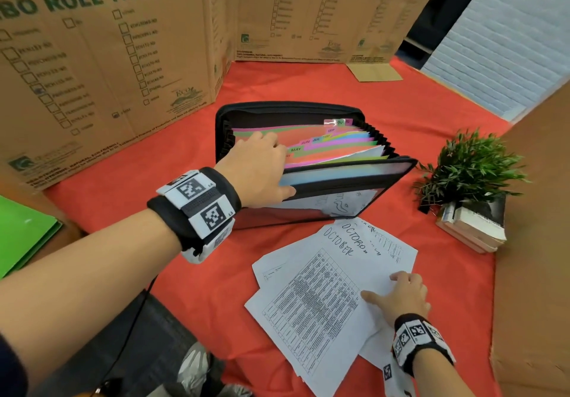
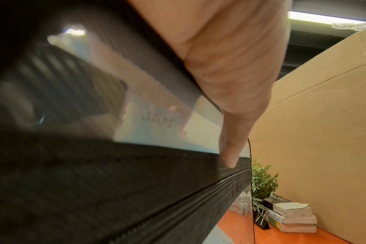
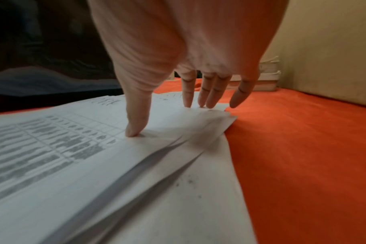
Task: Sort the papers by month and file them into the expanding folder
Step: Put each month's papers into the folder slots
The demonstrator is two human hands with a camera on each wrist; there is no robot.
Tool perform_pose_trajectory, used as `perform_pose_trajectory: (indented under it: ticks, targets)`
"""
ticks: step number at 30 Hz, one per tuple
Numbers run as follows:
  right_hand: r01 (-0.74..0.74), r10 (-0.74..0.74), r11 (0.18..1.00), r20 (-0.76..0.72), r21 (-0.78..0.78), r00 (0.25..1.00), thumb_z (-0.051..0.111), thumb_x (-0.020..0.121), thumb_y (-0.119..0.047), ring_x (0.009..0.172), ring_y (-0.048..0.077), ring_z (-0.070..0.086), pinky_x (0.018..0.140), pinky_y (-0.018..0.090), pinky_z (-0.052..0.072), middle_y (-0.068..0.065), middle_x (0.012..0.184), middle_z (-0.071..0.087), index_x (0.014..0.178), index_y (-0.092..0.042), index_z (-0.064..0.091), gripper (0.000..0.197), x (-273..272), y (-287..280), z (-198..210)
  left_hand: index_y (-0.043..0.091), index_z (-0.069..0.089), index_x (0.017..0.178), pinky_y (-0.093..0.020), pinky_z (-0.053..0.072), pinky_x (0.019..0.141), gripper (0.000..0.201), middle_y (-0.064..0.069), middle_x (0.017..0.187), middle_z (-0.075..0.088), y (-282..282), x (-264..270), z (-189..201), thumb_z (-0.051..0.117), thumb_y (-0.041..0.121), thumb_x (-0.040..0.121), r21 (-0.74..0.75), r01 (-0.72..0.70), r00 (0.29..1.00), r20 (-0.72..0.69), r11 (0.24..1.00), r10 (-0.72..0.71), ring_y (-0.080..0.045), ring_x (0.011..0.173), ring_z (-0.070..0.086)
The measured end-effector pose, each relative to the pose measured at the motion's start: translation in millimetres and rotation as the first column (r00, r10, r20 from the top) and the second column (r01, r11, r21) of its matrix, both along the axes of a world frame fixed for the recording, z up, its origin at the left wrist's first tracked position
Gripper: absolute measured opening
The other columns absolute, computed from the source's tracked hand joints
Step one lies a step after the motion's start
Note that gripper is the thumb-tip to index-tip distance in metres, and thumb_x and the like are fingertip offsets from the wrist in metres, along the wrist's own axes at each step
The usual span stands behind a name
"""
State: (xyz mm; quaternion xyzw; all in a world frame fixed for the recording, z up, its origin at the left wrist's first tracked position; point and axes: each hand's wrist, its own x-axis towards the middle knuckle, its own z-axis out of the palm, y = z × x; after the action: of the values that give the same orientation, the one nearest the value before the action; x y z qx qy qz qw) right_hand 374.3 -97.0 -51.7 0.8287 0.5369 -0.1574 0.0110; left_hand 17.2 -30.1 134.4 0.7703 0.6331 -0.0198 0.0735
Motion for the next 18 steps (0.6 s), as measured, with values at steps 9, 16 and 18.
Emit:
perform_pose_trajectory:
  ticks: [9,16,18]
  targets:
    - [-0.030,0.030,1.000,-0.030,-0.006,0.999,0.081,0.061,-0.057,0.122,0.022,0.035,0.095,0.045,0.039,0.000,0.123,0.036,0.123,-0.033,0.047,0.075,-4,-6,0,0.010,0.050,0.133,-0.046,0.044,0.095,0.072,-0.008,0.125,0.047,1,-1,6,0.055,0.063,0.084,-0.023,-0.003,1.000,-0.007,1.000,0.003,-0.028,0.116,0.045]
    - [-0.013,-0.004,0.992,-0.138,-0.123,0.990,0.087,0.056,-0.048,0.119,0.023,0.034,0.099,0.043,0.038,-0.002,0.113,0.031,0.120,-0.031,0.045,0.078,-5,3,1,0.011,0.048,0.135,-0.044,0.043,0.094,0.071,-0.007,0.126,0.047,-3,2,6,0.055,0.062,0.085,-0.017,0.003,1.000,-0.009,1.000,-0.003,-0.027,0.116,0.044]
    - [0.002,-0.027,0.984,-0.138,-0.180,0.990,0.089,0.051,-0.049,0.119,0.024,0.033,0.101,0.043,0.037,0.000,0.115,0.032,0.114,-0.026,0.047,0.079,-6,7,2,0.011,0.048,0.135,-0.043,0.042,0.093,0.071,-0.007,0.126,0.046,-3,2,6,0.055,0.062,0.085,-0.014,0.006,1.000,-0.014,1.000,-0.006,-0.027,0.116,0.044]
